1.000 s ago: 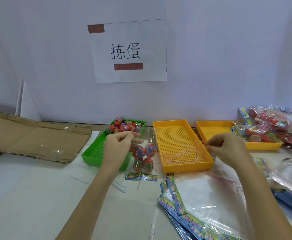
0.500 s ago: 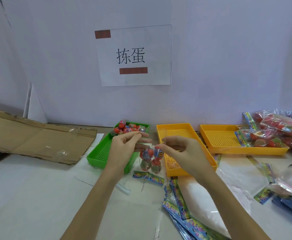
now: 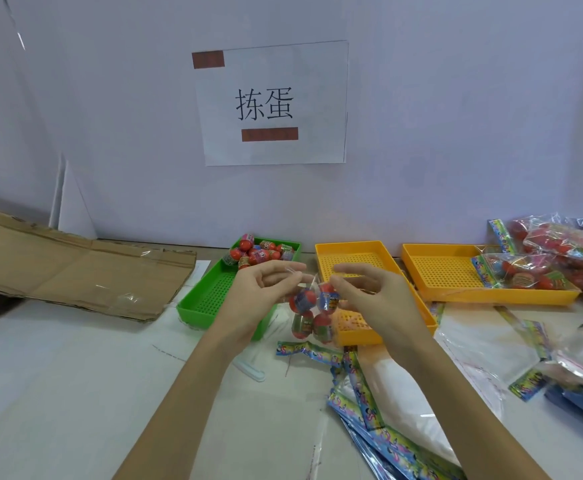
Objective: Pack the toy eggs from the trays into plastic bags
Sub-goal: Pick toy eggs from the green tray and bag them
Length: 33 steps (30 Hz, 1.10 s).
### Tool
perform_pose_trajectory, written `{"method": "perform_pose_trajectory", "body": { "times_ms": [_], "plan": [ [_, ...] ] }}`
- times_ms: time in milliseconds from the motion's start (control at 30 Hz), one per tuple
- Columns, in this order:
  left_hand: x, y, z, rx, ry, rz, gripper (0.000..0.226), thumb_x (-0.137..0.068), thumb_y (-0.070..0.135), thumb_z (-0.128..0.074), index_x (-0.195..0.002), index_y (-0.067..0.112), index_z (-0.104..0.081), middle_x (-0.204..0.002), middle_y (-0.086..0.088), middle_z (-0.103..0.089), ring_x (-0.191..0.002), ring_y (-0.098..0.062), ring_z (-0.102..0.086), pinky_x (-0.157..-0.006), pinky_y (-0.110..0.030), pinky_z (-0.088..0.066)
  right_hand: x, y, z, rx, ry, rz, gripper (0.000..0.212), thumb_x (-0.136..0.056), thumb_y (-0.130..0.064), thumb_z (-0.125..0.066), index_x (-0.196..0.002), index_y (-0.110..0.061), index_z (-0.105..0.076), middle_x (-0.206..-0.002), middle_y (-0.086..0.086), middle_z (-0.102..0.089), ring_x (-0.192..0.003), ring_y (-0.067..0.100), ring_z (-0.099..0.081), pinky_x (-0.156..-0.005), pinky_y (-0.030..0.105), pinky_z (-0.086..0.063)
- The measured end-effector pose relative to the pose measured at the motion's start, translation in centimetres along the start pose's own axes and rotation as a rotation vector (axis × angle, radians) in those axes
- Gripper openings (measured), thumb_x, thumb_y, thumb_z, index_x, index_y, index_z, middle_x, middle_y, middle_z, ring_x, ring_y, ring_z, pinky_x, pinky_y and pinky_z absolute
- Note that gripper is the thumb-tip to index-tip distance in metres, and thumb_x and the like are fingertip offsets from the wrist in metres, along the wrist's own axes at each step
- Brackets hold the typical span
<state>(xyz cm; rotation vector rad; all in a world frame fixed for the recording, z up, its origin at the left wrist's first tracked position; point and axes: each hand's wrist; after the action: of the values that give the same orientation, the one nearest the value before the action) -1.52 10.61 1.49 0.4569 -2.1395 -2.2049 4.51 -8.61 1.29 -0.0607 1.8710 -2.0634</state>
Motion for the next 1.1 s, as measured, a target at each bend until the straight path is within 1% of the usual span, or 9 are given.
{"method": "perform_pose_trajectory", "body": {
  "times_ms": [133,233,400,500,700,767,833,967,1100],
  "plan": [
    [0.0,-0.5,-0.1,-0.073,-0.006,-0.031,0.017,-0.1,0.007,-0.066,-0.115,0.005,-0.074,-0.102,-0.007,-0.081,-0.1,-0.019,-0.077,-0.078,-0.019,-0.058,0.1,-0.9,0.0,0.355,0.242,0.479,0.028,-0.093,-0.025,-0.077,-0.118,-0.023,-0.064,-0.11,-0.01,-0.066,-0.096,0.004,-0.062,-0.072,0.013,-0.05],
    [0.0,-0.7,-0.2,-0.099,-0.032,-0.051,0.018,-0.101,0.008,-0.065,-0.117,0.006,-0.074,-0.103,-0.006,-0.081,-0.102,-0.018,-0.077,-0.08,-0.02,-0.058,0.4,-1.3,0.0,0.512,0.134,0.748,0.013,-0.098,-0.014,-0.068,-0.11,-0.018,-0.072,-0.102,-0.008,-0.071,-0.084,0.004,-0.059,-0.07,0.007,-0.042],
    [-0.1,-0.8,-0.3,-0.145,-0.072,-0.1,0.019,-0.102,0.011,-0.064,-0.117,0.012,-0.076,-0.106,-0.002,-0.081,-0.104,-0.017,-0.076,-0.093,-0.028,-0.059,0.7,-1.1,0.1,0.705,-0.071,0.557,0.021,-0.103,-0.021,-0.06,-0.121,-0.023,-0.072,-0.113,-0.011,-0.069,-0.079,0.007,-0.063,-0.074,0.014,-0.05],
    [0.0,-0.8,-0.5,-0.17,-0.088,-0.114,0.019,-0.102,0.008,-0.063,-0.117,0.012,-0.076,-0.107,-0.001,-0.081,-0.106,-0.017,-0.076,-0.097,-0.03,-0.059,0.4,-1.2,0.5,0.714,-0.114,0.509,0.023,-0.105,-0.019,-0.057,-0.121,-0.024,-0.073,-0.112,-0.012,-0.068,-0.08,0.004,-0.06,-0.07,0.006,-0.042],
    [0.1,-0.8,-0.8,-0.21,-0.106,-0.108,0.019,-0.103,0.011,-0.063,-0.117,0.011,-0.076,-0.107,0.002,-0.08,-0.106,-0.011,-0.074,-0.092,-0.021,-0.057,0.1,-1.2,1.1,0.716,-0.183,0.399,0.021,-0.104,-0.016,-0.056,-0.105,-0.027,-0.074,-0.101,-0.011,-0.068,-0.084,0.006,-0.061,-0.075,0.024,-0.053],
    [0.2,-0.6,-0.8,-0.211,-0.129,-0.079,0.021,-0.102,0.019,-0.066,-0.12,0.013,-0.075,-0.11,0.004,-0.08,-0.107,-0.009,-0.074,-0.089,-0.019,-0.057,0.0,-1.1,1.4,0.716,-0.216,0.368,0.023,-0.104,-0.016,-0.056,-0.104,-0.029,-0.075,-0.095,-0.016,-0.068,-0.083,0.004,-0.062,-0.072,0.02,-0.052],
    [0.3,-0.5,-0.6,-0.241,-0.194,-0.043,0.032,-0.095,0.03,-0.076,-0.125,0.023,-0.073,-0.115,0.009,-0.078,-0.107,-0.009,-0.073,-0.088,-0.021,-0.057,-0.1,-1.0,1.7,0.708,-0.244,0.326,0.027,-0.104,-0.014,-0.055,-0.104,-0.031,-0.076,-0.089,-0.02,-0.068,-0.079,0.0,-0.063,-0.064,0.011,-0.048],
    [0.4,-0.9,0.0,-0.404,-0.373,-0.001,0.075,-0.072,0.031,-0.096,-0.137,0.043,-0.06,-0.117,0.012,-0.07,-0.105,-0.012,-0.071,-0.096,-0.034,-0.059,-0.4,-1.1,2.4,0.651,-0.298,0.251,0.038,-0.105,-0.01,-0.051,-0.097,-0.036,-0.077,-0.078,-0.016,-0.071,-0.072,0.004,-0.064,-0.056,0.016,-0.049],
    [0.3,-1.1,-0.1,-0.447,-0.378,-0.033,0.075,-0.074,0.024,-0.095,-0.137,0.04,-0.058,-0.114,0.017,-0.069,-0.112,-0.004,-0.069,-0.101,-0.028,-0.055,-0.5,-1.3,3.1,0.615,-0.407,0.21,0.038,-0.104,-0.015,-0.056,-0.095,-0.046,-0.077,-0.073,-0.015,-0.074,-0.058,0.008,-0.065,-0.05,0.019,-0.05]
  ]
}}
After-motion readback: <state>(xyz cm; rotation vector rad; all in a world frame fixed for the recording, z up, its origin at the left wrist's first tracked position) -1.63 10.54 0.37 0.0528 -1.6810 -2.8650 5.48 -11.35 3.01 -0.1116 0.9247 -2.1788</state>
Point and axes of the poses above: each hand's wrist, its own x-axis away from the middle knuckle, its own z-axis out of the back of the hand, y = z × x
